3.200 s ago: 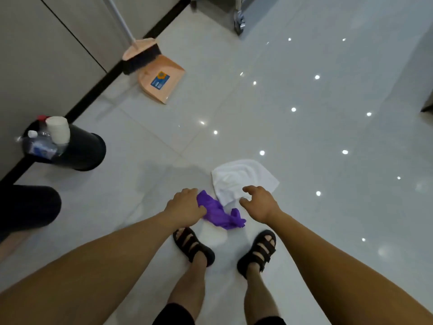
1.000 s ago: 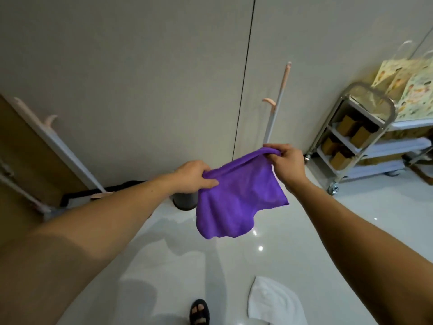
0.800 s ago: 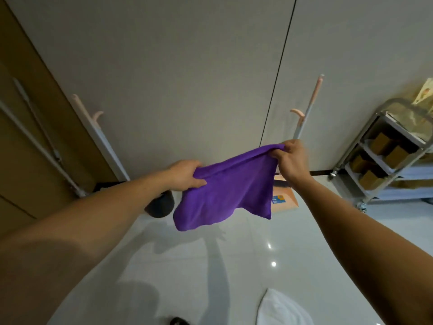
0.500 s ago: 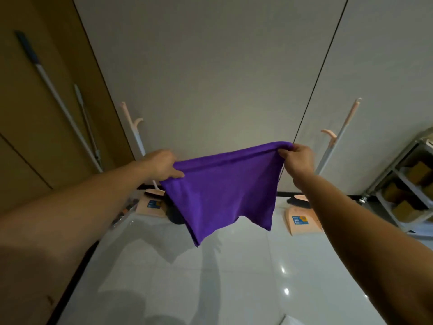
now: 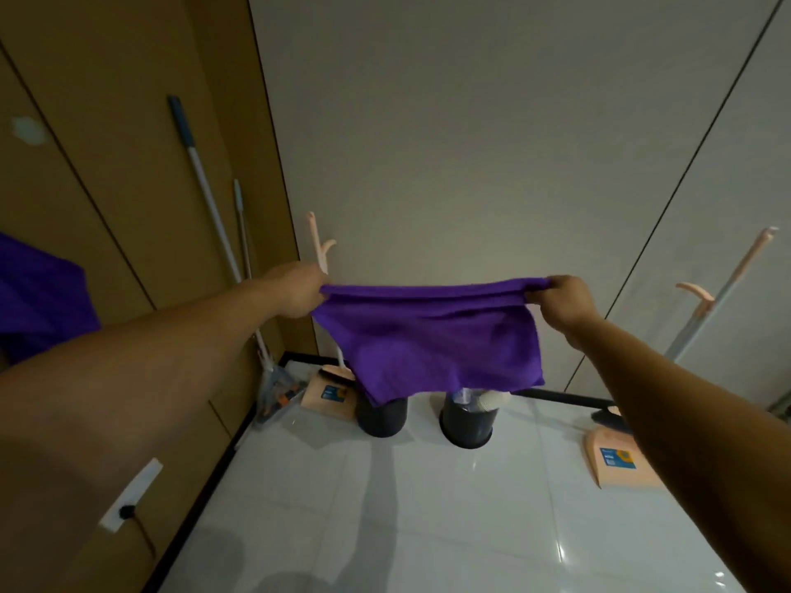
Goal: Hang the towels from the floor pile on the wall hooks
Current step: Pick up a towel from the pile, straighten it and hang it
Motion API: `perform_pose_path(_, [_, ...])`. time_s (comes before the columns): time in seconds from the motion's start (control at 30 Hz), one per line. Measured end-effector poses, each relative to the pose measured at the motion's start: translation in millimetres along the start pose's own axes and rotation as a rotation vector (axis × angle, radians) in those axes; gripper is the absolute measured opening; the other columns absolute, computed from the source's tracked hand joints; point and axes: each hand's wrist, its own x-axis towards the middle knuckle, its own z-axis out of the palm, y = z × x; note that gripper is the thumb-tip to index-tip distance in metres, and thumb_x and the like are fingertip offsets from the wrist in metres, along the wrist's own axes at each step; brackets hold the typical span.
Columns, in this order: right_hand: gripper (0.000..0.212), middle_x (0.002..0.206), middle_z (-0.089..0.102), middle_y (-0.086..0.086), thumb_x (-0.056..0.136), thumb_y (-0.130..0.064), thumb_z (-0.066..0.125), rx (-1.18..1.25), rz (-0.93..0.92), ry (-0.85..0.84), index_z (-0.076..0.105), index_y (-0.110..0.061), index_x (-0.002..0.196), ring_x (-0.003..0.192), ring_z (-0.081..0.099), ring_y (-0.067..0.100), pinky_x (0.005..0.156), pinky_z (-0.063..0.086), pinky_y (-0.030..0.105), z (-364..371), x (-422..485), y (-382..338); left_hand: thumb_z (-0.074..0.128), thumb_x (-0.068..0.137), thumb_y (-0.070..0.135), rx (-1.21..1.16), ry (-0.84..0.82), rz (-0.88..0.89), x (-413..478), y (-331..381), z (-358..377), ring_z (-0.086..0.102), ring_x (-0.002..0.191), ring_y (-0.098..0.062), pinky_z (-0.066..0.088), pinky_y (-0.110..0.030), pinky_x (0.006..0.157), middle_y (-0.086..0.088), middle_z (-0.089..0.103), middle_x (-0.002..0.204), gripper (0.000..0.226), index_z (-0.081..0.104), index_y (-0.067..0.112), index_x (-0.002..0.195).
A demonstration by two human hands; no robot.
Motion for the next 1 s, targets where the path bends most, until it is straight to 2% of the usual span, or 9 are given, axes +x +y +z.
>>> perform_pose_path(0.07, [0.005, 0.078, 0.065, 0.014, 0.079, -0.011, 0.065, 0.021, 0.048, 0.045, 0.069, -0.009, 0.081, 0.074, 0.059, 0.027, 0.067, 0.046, 0.038, 10, 8, 0, 0.050, 0.096, 0.032, -0.002, -0.145, 0.020, 5, -8, 2, 0.056, 0.080, -0.018, 0.038, -0.027, 0.066, -0.008, 0.065, 0.096, 0.018, 0.054, 0.028, 0.079])
perform_pose_path(0.17, [0.009, 0.075, 0.062, 0.013, 0.079, -0.009, 0.060, 0.095, 0.056, 0.114, 0.068, -0.005, 0.080, 0.069, 0.054, 0.025, 0.063, 0.042, 0.036, 21, 16, -6, 0.052, 0.096, 0.030, -0.158, -0.090, 0.041, 14, -17, 5, 0.055, 0.080, -0.011, 0.038, -0.023, 0.062, -0.002, 0.062, 0.098, 0.007, 0.057, 0.025, 0.097])
perform_pose_path(0.37, [0.015, 0.062, 0.050, 0.005, 0.074, -0.021, 0.062, 0.384, 0.136, 0.086, 0.058, -0.008, 0.068, 0.058, 0.044, 0.017, 0.053, 0.035, 0.032, 52, 46, -15, 0.047, 0.099, 0.022, -0.577, -0.031, -0.073, 35, -28, 13, 0.056, 0.100, -0.011, 0.042, -0.015, 0.074, 0.008, 0.053, 0.120, 0.039, 0.049, 0.023, 0.137])
perform_pose_path(0.47, [0.005, 0.068, 0.055, 0.004, 0.078, -0.014, 0.060, 0.633, 0.191, 0.026, 0.058, -0.010, 0.075, 0.060, 0.050, 0.015, 0.052, 0.040, 0.029, 76, 70, -25, 0.043, 0.092, -0.001, -0.888, 0.156, -0.182, 53, -22, 11, 0.062, 0.091, -0.018, 0.050, -0.024, 0.077, -0.004, 0.064, 0.111, 0.045, 0.060, 0.022, 0.126])
perform_pose_path(0.57, [0.005, 0.070, 0.057, 0.005, 0.079, -0.004, 0.056, 0.668, 0.201, -0.038, 0.057, -0.007, 0.082, 0.061, 0.052, 0.017, 0.049, 0.043, 0.026, 98, 100, -36, 0.036, 0.079, -0.018, -1.104, 0.343, -0.308, 71, -24, -3, 0.054, 0.078, -0.026, 0.041, -0.032, 0.068, -0.015, 0.061, 0.094, 0.047, 0.068, 0.004, 0.106])
perform_pose_path(0.63, [0.014, 0.074, 0.059, 0.009, 0.079, 0.000, 0.052, 0.635, 0.179, -0.099, 0.059, -0.002, 0.091, 0.064, 0.054, 0.020, 0.053, 0.044, 0.028, 112, 121, -45, 0.035, 0.074, -0.018, -1.128, 0.399, -0.342, 80, -31, -12, 0.051, 0.079, -0.027, 0.037, -0.035, 0.070, -0.017, 0.059, 0.087, 0.040, 0.068, 0.001, 0.087])
perform_pose_path(0.73, [0.023, 0.076, 0.059, 0.009, 0.081, 0.003, 0.044, 0.610, 0.148, -0.174, 0.059, -0.001, 0.098, 0.062, 0.055, 0.019, 0.052, 0.045, 0.025, 131, 150, -65, 0.035, 0.072, -0.015, -1.159, 0.490, -0.395, 90, -38, -23, 0.058, 0.078, -0.025, 0.046, -0.034, 0.073, -0.015, 0.066, 0.085, 0.045, 0.071, 0.005, 0.090])
perform_pose_path(0.83, [0.023, 0.077, 0.056, 0.008, 0.082, 0.006, 0.039, 0.662, 0.132, -0.210, 0.057, -0.006, 0.091, 0.063, 0.051, 0.017, 0.054, 0.042, 0.026, 144, 174, -89, 0.035, 0.073, -0.014, -1.159, 0.601, -0.470, 99, -47, -30, 0.058, 0.065, -0.016, 0.046, -0.020, 0.055, -0.005, 0.064, 0.069, 0.044, 0.072, 0.005, 0.087])
perform_pose_path(1.0, [0.029, 0.072, 0.051, 0.005, 0.079, 0.013, 0.037, 0.757, 0.070, -0.267, 0.051, -0.012, 0.076, 0.059, 0.046, 0.015, 0.048, 0.038, 0.024, 169, 194, -126, 0.036, 0.075, -0.007, -1.113, 0.794, -0.645, 102, -74, -32, 0.052, 0.048, -0.009, 0.037, -0.016, 0.042, 0.008, 0.058, 0.050, 0.042, 0.066, 0.021, 0.064])
